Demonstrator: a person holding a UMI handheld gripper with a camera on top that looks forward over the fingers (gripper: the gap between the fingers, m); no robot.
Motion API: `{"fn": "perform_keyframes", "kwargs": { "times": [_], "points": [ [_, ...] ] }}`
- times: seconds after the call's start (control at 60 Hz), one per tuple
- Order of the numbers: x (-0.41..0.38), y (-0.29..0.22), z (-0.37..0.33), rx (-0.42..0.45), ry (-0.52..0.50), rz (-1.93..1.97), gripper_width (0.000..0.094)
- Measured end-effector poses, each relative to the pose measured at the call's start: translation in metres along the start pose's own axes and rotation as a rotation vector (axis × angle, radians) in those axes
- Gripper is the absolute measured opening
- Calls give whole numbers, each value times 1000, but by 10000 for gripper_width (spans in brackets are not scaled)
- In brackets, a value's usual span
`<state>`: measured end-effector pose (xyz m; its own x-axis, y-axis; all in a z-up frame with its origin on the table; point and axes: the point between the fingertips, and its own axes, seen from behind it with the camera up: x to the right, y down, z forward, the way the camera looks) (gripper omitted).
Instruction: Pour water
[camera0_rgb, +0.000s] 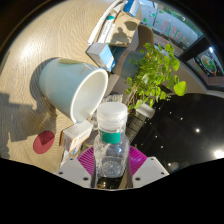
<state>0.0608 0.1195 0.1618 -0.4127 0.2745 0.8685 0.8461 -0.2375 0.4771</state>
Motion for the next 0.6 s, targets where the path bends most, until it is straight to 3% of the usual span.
{"fn": "perform_keyframes", "kwargs": {
  "times": [0.167,0.383,0.6],
  "points": [
    [8,12,-5,58,-53,269,405],
    [26,53,-19,153,-161,916,410],
    [-29,52,-14,208,-414,1500,406]
  ]
}}
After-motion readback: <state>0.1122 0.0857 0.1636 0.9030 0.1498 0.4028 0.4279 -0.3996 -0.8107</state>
